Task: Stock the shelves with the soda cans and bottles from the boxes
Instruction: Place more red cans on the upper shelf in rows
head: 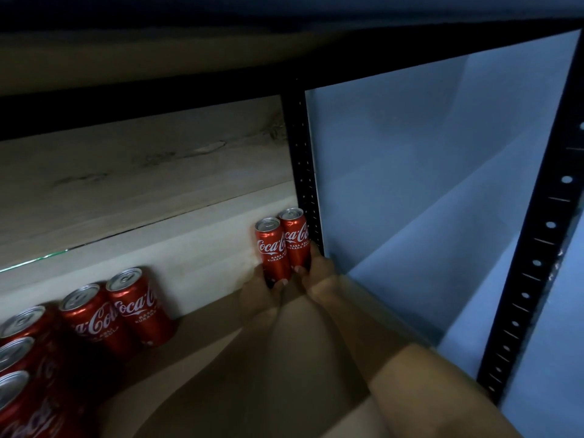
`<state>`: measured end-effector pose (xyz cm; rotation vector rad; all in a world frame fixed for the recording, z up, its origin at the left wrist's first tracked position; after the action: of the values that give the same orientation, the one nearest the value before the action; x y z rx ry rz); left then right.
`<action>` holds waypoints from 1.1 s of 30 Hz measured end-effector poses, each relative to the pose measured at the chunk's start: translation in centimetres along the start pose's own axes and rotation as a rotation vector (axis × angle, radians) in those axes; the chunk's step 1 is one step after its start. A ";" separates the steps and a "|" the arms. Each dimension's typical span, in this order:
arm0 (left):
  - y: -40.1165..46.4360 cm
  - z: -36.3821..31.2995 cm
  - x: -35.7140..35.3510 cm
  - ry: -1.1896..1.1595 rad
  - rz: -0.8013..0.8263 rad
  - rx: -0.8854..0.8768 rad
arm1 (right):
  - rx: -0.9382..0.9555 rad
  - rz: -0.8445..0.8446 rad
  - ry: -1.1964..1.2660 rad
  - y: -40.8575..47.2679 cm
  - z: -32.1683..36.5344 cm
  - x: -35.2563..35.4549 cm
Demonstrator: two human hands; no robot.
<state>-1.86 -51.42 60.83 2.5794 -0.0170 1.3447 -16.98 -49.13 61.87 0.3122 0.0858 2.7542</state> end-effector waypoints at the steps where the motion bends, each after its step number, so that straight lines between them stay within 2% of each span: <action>1: 0.0 -0.1 0.0 0.000 0.006 0.003 | -0.001 -0.002 -0.006 -0.2 0.0 0.0; 4: -0.1 -0.1 0.1 0.000 -0.017 0.006 | 0.021 -0.082 -0.061 -1.4 0.1 0.3; 7: -1.3 -0.4 0.4 -0.095 0.002 -0.014 | 0.079 -0.162 -0.158 -3.4 0.0 0.7; 10: -3.0 0.1 1.2 -0.146 0.013 0.006 | 0.082 -0.178 -0.252 -5.3 0.1 0.8; 13: -5.0 2.1 2.0 -0.017 0.010 0.038 | 0.017 -0.139 -0.437 -7.5 0.2 0.1; 16: -7.5 4.0 3.5 0.152 0.021 0.014 | 0.063 -0.100 -0.540 -10.3 0.8 -1.3; 21: -13.0 8.1 6.4 0.212 0.049 -0.047 | 0.152 -0.013 -0.530 -15.1 1.1 -4.6; 26: -19.0 10.7 10.3 0.168 0.087 -0.120 | 0.227 0.099 -0.488 -20.0 2.5 -8.7; 30: -23.5 11.9 13.9 0.148 0.110 -0.144 | 0.175 0.205 -0.425 -23.1 2.7 -12.2; 33: -27.3 14.1 16.8 0.118 0.083 -0.106 | 0.115 0.244 -0.260 -25.8 3.0 -14.2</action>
<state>22.40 -26.22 61.29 2.4326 -0.1717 1.4811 5.64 -30.23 59.26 0.7539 0.1467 2.9236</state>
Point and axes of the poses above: each hand's wrist, its own y-axis towards the middle knuckle, its own x-axis out of the back of the hand, z = x × y, the point moved 5 cm from there along y, towards the middle knuckle, and after that the axes turned 14 degrees about y, right-handed, at the moved point
